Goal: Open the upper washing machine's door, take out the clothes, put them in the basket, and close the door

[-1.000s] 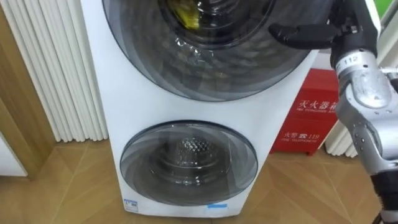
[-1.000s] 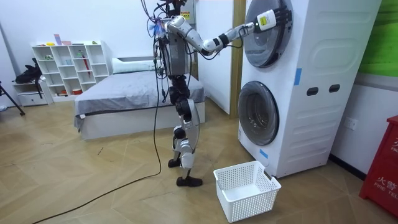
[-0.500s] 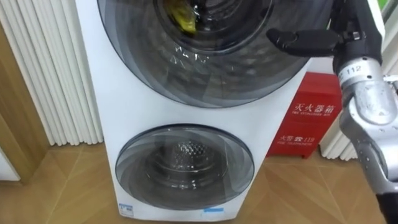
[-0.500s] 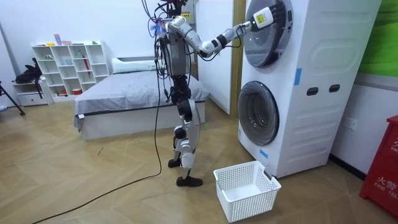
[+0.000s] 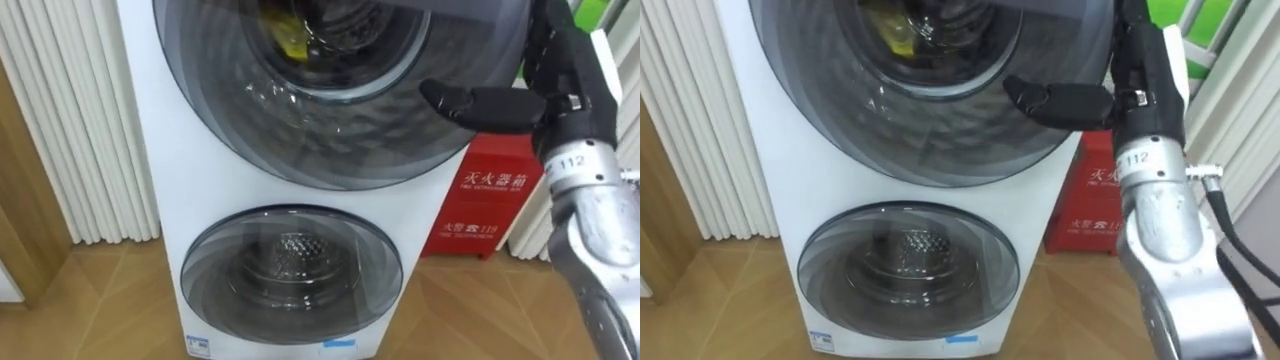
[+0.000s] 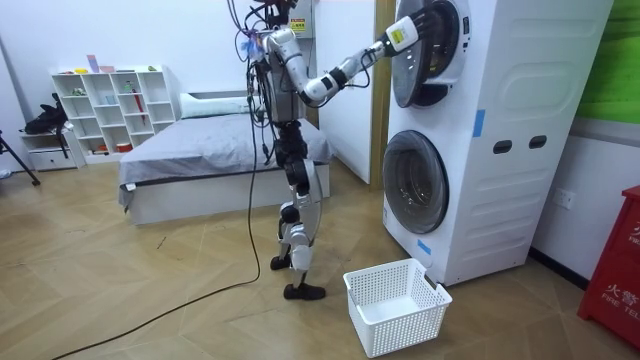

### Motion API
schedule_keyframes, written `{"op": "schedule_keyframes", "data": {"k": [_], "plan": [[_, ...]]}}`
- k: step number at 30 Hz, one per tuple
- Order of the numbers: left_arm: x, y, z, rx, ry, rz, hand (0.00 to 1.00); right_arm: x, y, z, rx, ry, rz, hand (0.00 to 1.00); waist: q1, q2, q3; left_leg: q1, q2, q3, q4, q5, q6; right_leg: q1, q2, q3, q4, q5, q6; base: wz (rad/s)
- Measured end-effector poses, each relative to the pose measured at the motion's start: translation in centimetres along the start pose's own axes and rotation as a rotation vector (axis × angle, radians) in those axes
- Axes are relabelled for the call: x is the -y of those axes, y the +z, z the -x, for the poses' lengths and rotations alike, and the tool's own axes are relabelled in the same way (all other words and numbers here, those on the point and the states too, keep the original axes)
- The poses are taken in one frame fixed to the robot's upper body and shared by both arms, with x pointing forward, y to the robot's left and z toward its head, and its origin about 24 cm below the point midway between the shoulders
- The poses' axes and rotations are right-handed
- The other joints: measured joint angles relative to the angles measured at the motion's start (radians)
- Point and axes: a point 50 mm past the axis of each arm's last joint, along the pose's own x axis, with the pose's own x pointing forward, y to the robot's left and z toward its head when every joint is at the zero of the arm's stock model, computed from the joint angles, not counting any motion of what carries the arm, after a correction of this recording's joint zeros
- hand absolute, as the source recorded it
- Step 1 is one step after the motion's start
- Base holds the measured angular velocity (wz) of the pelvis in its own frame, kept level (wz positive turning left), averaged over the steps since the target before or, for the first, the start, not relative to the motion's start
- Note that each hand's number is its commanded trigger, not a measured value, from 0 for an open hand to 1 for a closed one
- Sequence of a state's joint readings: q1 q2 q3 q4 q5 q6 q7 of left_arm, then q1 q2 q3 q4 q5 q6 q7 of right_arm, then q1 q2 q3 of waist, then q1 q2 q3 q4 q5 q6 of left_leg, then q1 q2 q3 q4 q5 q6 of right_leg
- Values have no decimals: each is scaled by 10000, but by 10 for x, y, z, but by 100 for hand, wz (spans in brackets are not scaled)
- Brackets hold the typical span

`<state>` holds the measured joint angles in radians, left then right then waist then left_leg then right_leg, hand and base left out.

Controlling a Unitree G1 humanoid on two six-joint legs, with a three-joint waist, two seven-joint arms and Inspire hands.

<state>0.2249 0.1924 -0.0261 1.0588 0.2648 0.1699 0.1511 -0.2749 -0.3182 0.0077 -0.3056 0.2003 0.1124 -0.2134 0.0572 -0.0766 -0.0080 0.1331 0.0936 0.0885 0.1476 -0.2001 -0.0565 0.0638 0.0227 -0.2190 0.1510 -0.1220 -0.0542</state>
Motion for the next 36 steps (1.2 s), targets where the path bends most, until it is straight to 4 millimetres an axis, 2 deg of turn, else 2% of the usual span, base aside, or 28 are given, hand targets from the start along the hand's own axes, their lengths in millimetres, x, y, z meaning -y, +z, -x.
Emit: {"op": "schedule_keyframes", "data": {"k": [4,6,11,16,21,27,32,36], "plan": [[1,0,0,163,124,-43,0,-3,8,11,447,472,-252,0,-21,251,-63,-50,-5,37,-20,4,1,-92,-11,-4,24,-3,4,-1],[1,-1,1,157,111,-39,0,-3,8,15,510,630,-267,0,-22,264,-78,-43,-1,39,14,6,1,-82,-20,15,28,-7,6,-2],[2,-2,0,262,37,-33,0,-4,9,20,516,864,-274,0,-43,136,-47,-3,6,82,30,6,1,-84,-35,95,60,-6,4,-5],[2,0,0,467,16,11,0,-9,10,21,546,921,-747,0,-143,-40,-60,-10,25,251,40,5,1,-141,-29,245,79,-3,-2,-6],[2,2,0,654,65,23,0,-16,18,23,839,1181,-1195,0,-243,-36,-61,-39,41,480,36,6,1,-305,-24,336,201,-2,-27,-11],[2,3,0,762,216,-72,0,-18,22,24,1010,1265,-1377,0,-243,15,-80,-22,44,521,44,6,0,-315,-6,418,189,1,-32,-3],[3,4,0,717,207,-295,0,-20,22,25,864,1236,-2844,0,-251,28,-82,-5,58,518,45,7,-1,-315,3,402,197,8,-45,-2],[1,6,-1,778,218,-651,0,-26,21,26,882,1149,-4327,0,-249,68,-60,-58,141,542,47,15,-17,-392,81,414,189,63,-136,-4]]}}
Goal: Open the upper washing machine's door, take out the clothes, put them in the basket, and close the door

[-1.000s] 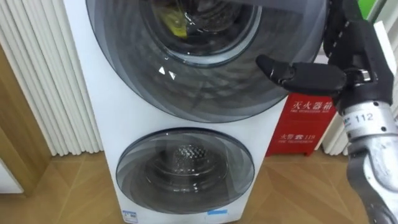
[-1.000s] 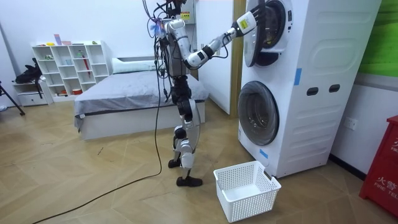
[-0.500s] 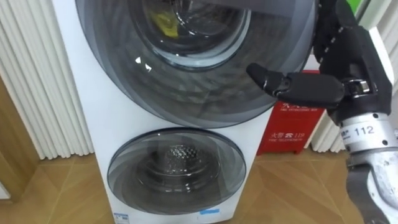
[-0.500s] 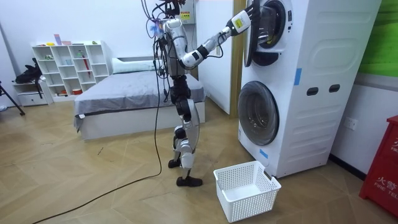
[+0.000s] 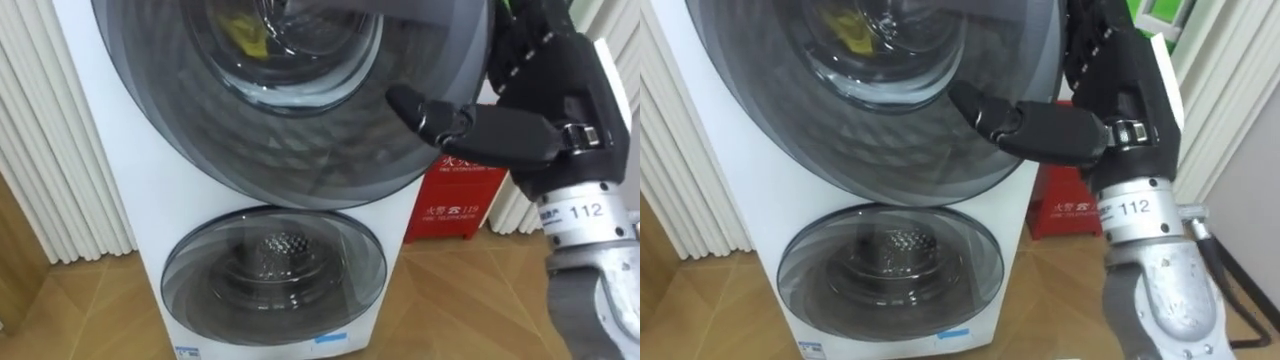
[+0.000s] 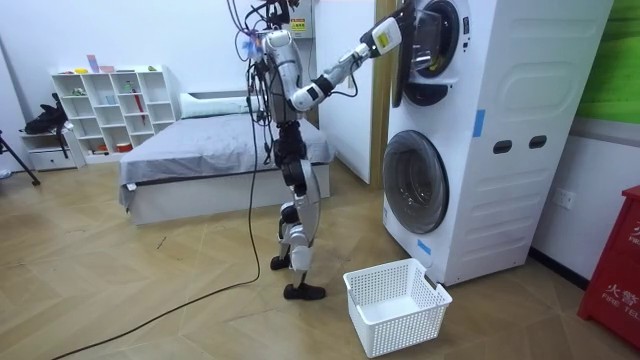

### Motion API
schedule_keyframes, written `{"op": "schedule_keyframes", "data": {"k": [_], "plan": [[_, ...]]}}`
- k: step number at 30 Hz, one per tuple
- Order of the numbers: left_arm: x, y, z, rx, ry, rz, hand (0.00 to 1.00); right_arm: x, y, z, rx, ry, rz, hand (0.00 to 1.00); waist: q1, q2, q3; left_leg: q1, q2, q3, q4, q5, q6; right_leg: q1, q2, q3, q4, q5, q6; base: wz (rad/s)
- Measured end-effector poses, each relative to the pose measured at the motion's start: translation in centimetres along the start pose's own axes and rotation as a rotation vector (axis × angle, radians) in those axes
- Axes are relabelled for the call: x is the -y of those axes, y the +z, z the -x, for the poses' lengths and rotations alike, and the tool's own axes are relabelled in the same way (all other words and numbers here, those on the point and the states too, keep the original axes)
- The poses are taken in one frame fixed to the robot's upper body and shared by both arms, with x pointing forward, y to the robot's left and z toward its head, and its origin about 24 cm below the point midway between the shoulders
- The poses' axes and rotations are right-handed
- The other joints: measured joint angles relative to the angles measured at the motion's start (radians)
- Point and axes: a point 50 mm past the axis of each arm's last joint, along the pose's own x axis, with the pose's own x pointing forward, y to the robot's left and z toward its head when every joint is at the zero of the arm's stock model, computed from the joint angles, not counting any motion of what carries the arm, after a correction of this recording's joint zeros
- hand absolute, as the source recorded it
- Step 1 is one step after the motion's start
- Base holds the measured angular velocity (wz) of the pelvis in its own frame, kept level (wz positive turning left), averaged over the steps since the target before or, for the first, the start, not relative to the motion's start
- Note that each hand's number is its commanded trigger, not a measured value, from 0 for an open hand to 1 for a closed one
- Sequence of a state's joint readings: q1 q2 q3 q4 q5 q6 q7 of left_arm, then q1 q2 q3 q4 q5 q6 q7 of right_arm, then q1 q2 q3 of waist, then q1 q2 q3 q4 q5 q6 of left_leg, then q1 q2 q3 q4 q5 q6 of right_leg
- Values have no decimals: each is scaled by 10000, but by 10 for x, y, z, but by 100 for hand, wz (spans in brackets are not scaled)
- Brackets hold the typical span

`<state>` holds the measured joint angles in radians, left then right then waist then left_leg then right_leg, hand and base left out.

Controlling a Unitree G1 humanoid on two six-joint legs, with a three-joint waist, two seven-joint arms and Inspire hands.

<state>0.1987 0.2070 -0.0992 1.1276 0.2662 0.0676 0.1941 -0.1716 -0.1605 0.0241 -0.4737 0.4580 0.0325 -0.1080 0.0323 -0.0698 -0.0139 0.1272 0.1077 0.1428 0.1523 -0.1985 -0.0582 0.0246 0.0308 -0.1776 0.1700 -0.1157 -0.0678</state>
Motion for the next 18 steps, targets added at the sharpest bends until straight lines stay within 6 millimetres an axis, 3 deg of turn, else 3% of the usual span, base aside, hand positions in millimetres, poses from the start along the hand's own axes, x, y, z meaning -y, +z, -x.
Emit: {"op": "schedule_keyframes", "data": {"k": [8,18], "plan": [[4,10,0,131,-87,-283,0,-15,-11,8,540,11,-1465,0,282,256,-19,-287,106,94,182,111,-153,-291,73,-2,55,17,-126,-2],[6,9,0,-109,135,-364,0,-14,-22,10,699,-92,-3507,0,662,46,19,-482,208,55,218,369,-268,-535,38,-371,381,-108,-273,5]]}}
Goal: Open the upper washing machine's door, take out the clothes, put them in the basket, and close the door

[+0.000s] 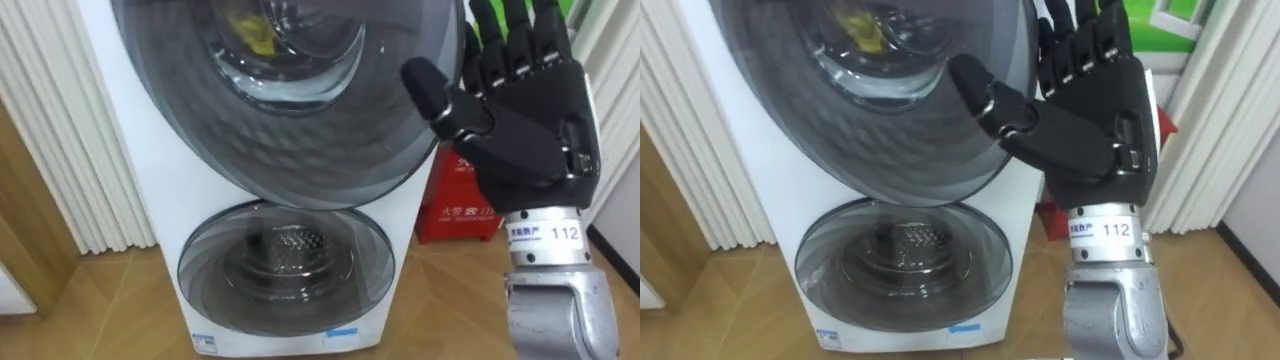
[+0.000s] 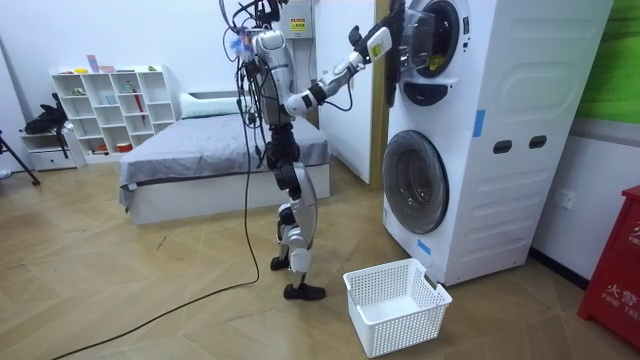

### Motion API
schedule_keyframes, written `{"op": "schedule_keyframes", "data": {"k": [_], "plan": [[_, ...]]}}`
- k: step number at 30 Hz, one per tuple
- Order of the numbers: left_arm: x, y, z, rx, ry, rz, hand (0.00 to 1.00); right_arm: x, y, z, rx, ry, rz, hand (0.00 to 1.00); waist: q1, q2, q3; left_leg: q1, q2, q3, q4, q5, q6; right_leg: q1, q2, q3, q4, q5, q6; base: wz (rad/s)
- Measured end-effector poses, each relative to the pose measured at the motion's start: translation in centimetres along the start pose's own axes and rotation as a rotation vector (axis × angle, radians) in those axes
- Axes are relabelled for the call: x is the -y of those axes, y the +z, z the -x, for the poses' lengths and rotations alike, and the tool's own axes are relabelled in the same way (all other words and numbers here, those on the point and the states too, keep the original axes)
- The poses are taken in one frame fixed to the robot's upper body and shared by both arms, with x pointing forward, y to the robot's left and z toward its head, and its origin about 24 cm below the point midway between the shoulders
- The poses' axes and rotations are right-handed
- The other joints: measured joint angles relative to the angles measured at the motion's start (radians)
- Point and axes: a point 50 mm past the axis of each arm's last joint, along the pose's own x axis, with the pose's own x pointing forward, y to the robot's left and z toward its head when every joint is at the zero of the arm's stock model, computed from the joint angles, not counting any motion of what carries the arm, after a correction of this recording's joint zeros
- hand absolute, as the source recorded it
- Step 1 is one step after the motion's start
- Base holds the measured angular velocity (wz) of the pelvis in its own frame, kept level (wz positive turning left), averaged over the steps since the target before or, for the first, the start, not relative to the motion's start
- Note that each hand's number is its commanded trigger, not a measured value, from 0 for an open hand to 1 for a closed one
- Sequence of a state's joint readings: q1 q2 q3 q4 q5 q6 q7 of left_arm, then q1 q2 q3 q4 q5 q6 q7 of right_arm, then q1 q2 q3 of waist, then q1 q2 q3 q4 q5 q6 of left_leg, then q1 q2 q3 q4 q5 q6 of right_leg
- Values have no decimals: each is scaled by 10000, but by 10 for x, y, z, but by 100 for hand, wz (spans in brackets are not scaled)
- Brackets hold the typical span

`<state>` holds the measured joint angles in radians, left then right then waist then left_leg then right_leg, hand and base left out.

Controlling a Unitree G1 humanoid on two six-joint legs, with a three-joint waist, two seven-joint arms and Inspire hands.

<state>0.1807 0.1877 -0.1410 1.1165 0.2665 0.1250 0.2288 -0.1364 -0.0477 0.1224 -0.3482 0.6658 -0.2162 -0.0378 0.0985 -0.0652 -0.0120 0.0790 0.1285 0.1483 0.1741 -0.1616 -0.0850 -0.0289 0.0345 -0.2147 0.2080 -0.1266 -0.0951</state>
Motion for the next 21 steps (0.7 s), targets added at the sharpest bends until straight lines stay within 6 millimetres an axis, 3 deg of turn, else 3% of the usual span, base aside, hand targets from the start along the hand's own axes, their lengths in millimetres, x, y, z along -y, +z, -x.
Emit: {"op": "schedule_keyframes", "data": {"k": [6,8,10,13,21], "plan": [[0,-1,0,18,58,-29,0,-8,-6,7,30,340,-311,0,186,-137,-26,-268,-13,-223,275,83,19,-88,-104,-461,172,-78,-150,9],[0,-1,0,15,59,-16,0,-9,-6,8,6,569,-315,0,296,-158,-33,-353,-15,-213,313,88,27,-107,-177,-806,162,-111,-202,2],[-1,-3,0,-39,42,83,0,-16,-11,9,-189,1193,-458,0,524,-189,-58,-453,-14,-220,323,125,25,-81,-337,-1466,139,-132,-233,-11],[-3,1,0,77,63,203,0,-33,-29,14,-1175,2431,-858,0,611,-206,-67,-543,-12,-447,327,201,0,-63,-357,-1719,141,-120,-212,19],[-1,4,0,261,-365,426,0,-69,-62,28,-3774,5669,-1746,0,1193,-262,-86,-760,-189,-579,310,319,62,-63,-440,-1837,135,-207,230,19]]}}
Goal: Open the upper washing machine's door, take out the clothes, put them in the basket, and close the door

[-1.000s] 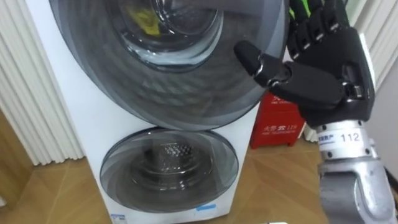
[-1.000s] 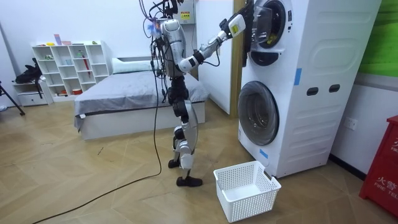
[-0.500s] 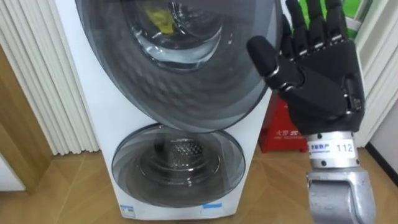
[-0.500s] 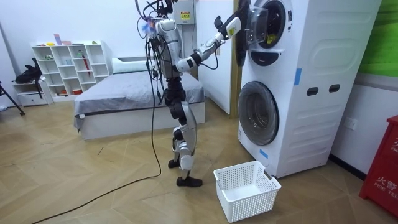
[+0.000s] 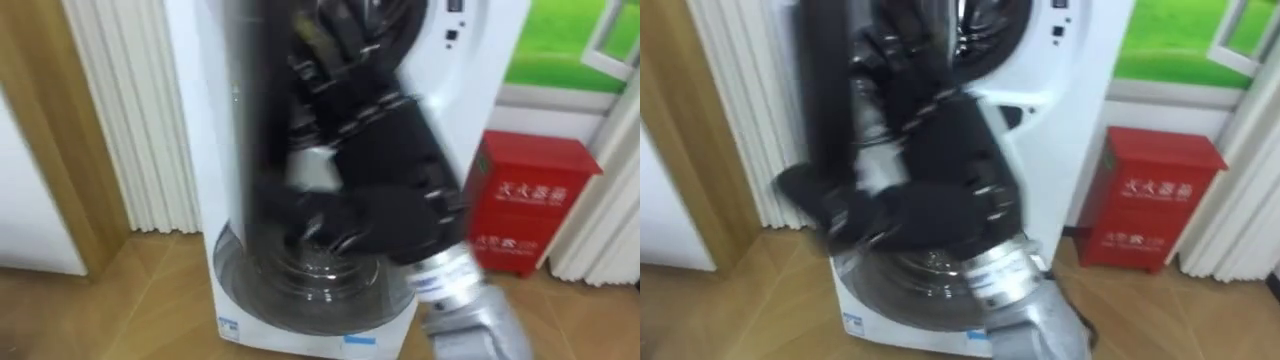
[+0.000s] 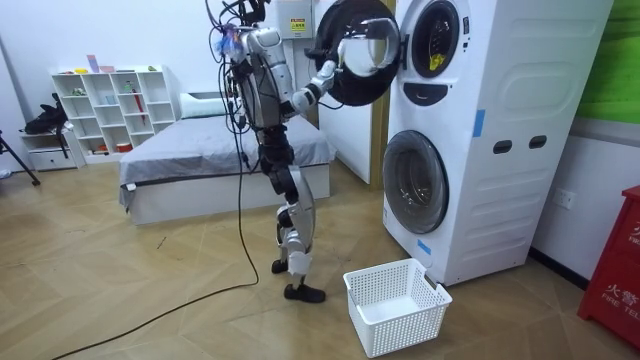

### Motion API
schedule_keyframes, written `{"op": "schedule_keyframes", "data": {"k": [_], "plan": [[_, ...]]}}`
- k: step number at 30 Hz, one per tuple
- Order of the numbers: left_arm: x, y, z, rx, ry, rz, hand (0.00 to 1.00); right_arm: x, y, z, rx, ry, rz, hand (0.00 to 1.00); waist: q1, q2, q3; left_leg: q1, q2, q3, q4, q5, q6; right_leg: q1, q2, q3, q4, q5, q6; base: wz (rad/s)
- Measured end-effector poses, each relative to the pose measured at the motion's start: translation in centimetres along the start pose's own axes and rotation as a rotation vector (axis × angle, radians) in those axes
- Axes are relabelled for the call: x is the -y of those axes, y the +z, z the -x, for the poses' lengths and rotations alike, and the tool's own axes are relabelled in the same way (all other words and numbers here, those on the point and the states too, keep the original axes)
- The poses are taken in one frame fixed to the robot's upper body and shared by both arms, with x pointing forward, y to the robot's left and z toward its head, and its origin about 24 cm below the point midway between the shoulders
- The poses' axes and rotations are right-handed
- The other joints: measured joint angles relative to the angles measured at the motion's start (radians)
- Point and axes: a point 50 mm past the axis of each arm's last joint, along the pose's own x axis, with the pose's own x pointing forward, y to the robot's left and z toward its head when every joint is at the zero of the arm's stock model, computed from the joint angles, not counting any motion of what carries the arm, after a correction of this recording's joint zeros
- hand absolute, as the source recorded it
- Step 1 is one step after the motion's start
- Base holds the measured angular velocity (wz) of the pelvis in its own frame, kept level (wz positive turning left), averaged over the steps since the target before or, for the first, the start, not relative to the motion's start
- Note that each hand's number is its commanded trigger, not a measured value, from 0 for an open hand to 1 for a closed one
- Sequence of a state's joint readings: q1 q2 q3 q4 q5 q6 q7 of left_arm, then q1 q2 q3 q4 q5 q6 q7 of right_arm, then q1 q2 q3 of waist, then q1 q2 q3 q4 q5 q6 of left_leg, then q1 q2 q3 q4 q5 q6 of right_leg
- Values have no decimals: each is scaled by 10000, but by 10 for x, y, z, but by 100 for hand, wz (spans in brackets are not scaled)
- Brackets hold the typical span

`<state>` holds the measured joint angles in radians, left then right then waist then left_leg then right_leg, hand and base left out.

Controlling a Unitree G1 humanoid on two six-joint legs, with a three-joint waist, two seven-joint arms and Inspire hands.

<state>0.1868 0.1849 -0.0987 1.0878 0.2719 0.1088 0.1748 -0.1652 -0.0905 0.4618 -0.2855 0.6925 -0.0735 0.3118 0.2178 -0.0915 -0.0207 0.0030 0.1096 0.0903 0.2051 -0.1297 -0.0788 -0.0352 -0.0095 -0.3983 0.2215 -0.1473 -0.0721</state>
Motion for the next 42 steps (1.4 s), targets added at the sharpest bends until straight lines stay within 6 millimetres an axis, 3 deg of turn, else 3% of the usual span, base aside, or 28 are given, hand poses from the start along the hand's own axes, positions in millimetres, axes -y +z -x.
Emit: {"op": "schedule_keyframes", "data": {"k": [5,10,12,13,22,26,31,35,40,42], "plan": [[0,0,0,1,-95,44,0,-11,-16,2,-1254,1173,-435,0,412,50,36,-21,-243,-115,-84,-93,236,20,-115,184,-4,-20,243,16],[-2,6,-1,152,-31,71,0,-16,-18,2,-1397,1940,-544,0,613,223,166,269,-431,-210,-303,-231,376,279,-242,171,-22,-176,491,7],[-4,11,-2,296,10,98,0,-17,-19,2,-1424,2059,-546,0,633,261,220,385,-486,-257,-408,-233,383,349,-247,153,-39,-172,377,8],[-4,14,-2,384,27,108,0,-17,-18,1,-1469,2116,-353,0,615,289,274,432,-523,-268,-447,-257,402,388,-270,154,-44,-113,92,4],[-9,20,-3,647,359,344,0,-12,-11,-5,-1522,2187,578,0,537,127,342,468,-538,-195,-542,-294,396,607,-215,136,-475,-174,130,1],[-9,15,-3,461,420,776,0,-4,7,-8,-1095,1881,1460,0,330,108,342,481,-536,-187,-546,-310,371,678,-203,128,-562,-180,142,5],[-10,-3,-2,-183,514,1323,0,15,34,2,-587,622,2527,0,-33,161,361,786,-541,-102,-587,-354,353,1018,-177,165,-717,-174,183,-3],[-9,-7,-2,-237,518,1333,0,24,41,6,-423,-277,2834,0,-315,207,347,783,-531,-101,-580,-359,350,1027,-166,133,-706,-174,183,3],[-4,-12,0,-444,543,1534,0,38,56,12,-164,-1371,3740,0,-655,506,180,811,-521,-101,-601,-469,390,1050,-143,142,-696,-150,235,3],[-4,-13,0,-489,552,1577,0,40,59,13,-60,-1653,3856,0,-765,533,162,820,-527,-99,-601,-468,391,1050,-152,148,-683,-141,246,0]]}}
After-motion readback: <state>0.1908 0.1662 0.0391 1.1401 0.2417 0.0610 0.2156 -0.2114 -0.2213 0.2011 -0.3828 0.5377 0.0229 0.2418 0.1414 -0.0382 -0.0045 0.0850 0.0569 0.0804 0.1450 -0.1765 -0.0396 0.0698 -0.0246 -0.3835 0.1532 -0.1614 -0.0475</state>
